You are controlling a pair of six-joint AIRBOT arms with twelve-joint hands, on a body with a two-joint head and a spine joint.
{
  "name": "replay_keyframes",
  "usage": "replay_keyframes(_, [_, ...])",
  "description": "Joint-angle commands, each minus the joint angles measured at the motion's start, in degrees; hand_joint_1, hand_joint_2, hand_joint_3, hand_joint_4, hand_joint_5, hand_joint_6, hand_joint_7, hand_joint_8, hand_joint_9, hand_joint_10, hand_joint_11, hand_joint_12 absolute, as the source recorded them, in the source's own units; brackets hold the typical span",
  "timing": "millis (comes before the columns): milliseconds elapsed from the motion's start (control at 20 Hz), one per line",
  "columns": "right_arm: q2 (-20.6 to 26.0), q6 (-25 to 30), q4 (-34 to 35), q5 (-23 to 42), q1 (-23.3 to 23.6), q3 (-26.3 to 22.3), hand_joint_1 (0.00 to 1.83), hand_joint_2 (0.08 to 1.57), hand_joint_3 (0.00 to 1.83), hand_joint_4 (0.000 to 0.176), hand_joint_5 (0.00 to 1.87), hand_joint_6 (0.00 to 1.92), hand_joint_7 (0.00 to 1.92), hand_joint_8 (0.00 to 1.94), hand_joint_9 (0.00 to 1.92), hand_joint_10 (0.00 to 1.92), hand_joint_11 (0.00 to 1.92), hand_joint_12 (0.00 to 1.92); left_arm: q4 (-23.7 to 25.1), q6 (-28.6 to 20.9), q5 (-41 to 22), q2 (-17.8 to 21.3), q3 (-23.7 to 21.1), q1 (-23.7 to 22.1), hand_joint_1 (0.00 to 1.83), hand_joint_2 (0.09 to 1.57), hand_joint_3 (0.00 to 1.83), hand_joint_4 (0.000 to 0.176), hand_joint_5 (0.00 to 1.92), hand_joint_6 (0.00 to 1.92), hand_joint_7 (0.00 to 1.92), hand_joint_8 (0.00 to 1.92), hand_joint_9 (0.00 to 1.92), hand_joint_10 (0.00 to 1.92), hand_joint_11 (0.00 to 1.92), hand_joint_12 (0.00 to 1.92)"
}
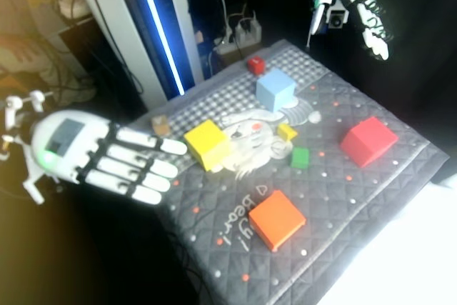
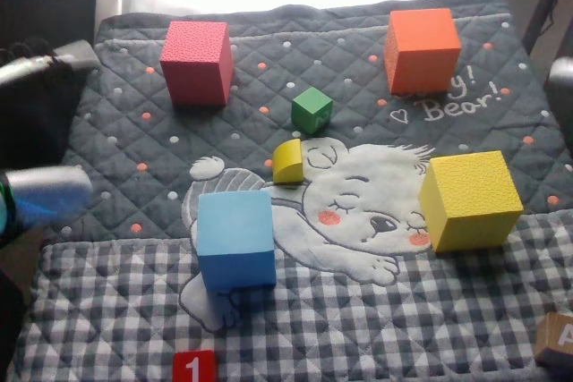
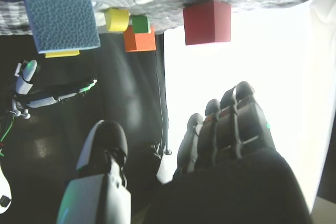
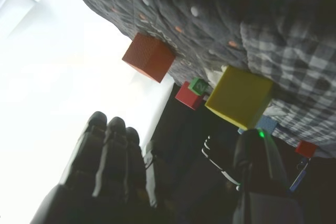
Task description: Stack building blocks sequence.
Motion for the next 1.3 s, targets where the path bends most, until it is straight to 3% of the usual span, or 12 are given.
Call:
replay_keyframes(0, [0.15, 0.16, 1.19, 6.68, 0.78, 0.37, 0.86, 1.09, 0.01, 0.101, 0.36, 0.01, 0.25, 0.01, 0.22, 0.02, 0.0, 0.72, 0.55, -0.25, -5.18, -0.17, 0.48, -1.49, 0.66, 0.97, 0.01, 0.118, 0.34, 0.0, 0.18, 0.0, 0.11, 0.02, 0.0, 0.33])
replay_keyframes(100, [0.15, 0.16, 1.11, 6.5, 0.78, 0.39, 0.85, 1.1, 0.0, 0.105, 0.35, 0.0, 0.25, 0.0, 0.23, 0.01, 0.0, 0.76, 4.15, -0.25, -1.02, -0.15, 1.34, -5.27, 0.72, 0.94, 0.0, 0.144, 0.25, 0.0, 0.16, 0.0, 0.12, 0.0, 0.0, 0.54])
replay_keyframes(150, [0.16, 0.14, 1.08, 6.44, 0.77, 0.43, 0.83, 1.11, 0.0, 0.119, 0.33, 0.0, 0.25, 0.0, 0.26, 0.01, 0.0, 0.85, 7.93, -0.25, 2.71, -0.15, 1.87, -9.13, 0.73, 0.88, 0.0, 0.143, 0.2, 0.0, 0.14, 0.0, 0.11, 0.0, 0.0, 0.62])
replay_keyframes(200, [0.16, 0.14, 1.06, 6.44, 0.78, 0.47, 0.83, 1.11, 0.0, 0.119, 0.33, 0.0, 0.25, 0.0, 0.26, 0.01, 0.0, 0.85, 9.93, -0.24, 4.54, -0.16, 2.02, -10.96, 0.73, 0.88, 0.0, 0.143, 0.2, 0.0, 0.14, 0.0, 0.11, 0.0, 0.0, 0.62])
replay_keyframes(300, [0.19, 0.14, 1.06, 6.44, 0.78, 0.5, 0.82, 1.12, 0.0, 0.126, 0.33, 0.0, 0.24, 0.0, 0.24, 0.0, 0.0, 0.79, 15.46, -0.23, 9.36, -0.42, 2.23, -15.86, 0.65, 0.82, 0.0, 0.172, 0.19, 0.0, 0.14, 0.0, 0.11, 0.0, 0.0, 0.56])
replay_keyframes(500, [0.23, 0.14, 1.06, 6.45, 0.78, 0.66, 0.85, 1.13, 0.0, 0.134, 0.32, 0.0, 0.23, 0.0, 0.23, 0.0, 0.0, 0.69, 28.07, -2.03, 20.95, -2.49, 3.27, -26.2, 0.63, 0.74, 0.0, 0.176, 0.07, 0.0, 0.01, 0.0, 0.04, 0.0, 0.0, 0.46])
replay_keyframes(600, [0.23, 0.14, 1.06, 6.45, 0.78, 0.71, 0.88, 1.12, 0.0, 0.144, 0.32, 0.0, 0.23, 0.0, 0.22, 0.0, 0.0, 0.65, 34.93, -5.89, 24.99, -4.6, 4.47, -29.65, 0.66, 0.71, 0.0, 0.176, 0.11, 0.0, 0.03, 0.0, 0.07, 0.01, 0.0, 0.68])
replay_keyframes(800, [0.23, 0.14, 1.06, 6.45, 0.78, 0.77, 0.82, 1.12, 0.0, 0.152, 0.32, 0.0, 0.23, 0.0, 0.21, 0.0, 0.0, 0.66, 44.2, -9.67, 30.62, -8.22, 5.57, -32.97, 0.69, 0.75, 0.0, 0.176, 0.24, 0.01, 0.13, 0.0, 0.11, 0.0, 0.0, 0.48])
replay_keyframes(1000, [0.23, 0.14, 1.07, 6.46, 0.78, 0.82, 0.81, 1.14, 0.0, 0.14, 0.31, 0.0, 0.23, 0.0, 0.2, 0.0, 0.0, 0.56, 51.69, -13.45, 34.57, -11.09, 6.83, -34.87, 0.64, 0.77, 0.0, 0.176, 0.22, 0.0, 0.11, 0.0, 0.15, 0.0, 0.0, 0.68])
replay_keyframes(1050, [0.23, 0.14, 1.07, 6.46, 0.78, 0.83, 0.8, 1.14, 0.0, 0.128, 0.32, 0.0, 0.24, 0.0, 0.21, 0.01, 0.0, 0.55, 52.73, -13.45, 35.33, -11.61, 6.97, -35.28, 0.61, 0.78, 0.0, 0.176, 0.2, 0.0, 0.1, 0.0, 0.13, 0.0, 0.0, 0.68])
replay_keyframes(1200, [0.23, 0.14, 1.06, 6.46, 0.78, 0.87, 0.78, 1.15, 0.0, 0.156, 0.32, 0.0, 0.24, 0.0, 0.2, 0.0, 0.0, 0.54, 55.37, -13.5, 37.16, -12.84, 7.23, -36.18, 0.62, 0.79, 0.0, 0.176, 0.23, 0.01, 0.12, 0.01, 0.11, 0.0, 0.0, 0.6])
replay_keyframes(1250, [0.23, 0.14, 1.07, 6.47, 0.8, 0.89, 0.78, 1.15, 0.0, 0.145, 0.32, 0.0, 0.24, 0.0, 0.2, 0.0, 0.0, 0.49, 56.23, -13.68, 37.56, -13.06, 7.16, -36.36, 0.62, 0.78, 0.0, 0.176, 0.24, 0.01, 0.15, 0.01, 0.14, 0.01, 0.0, 0.69])
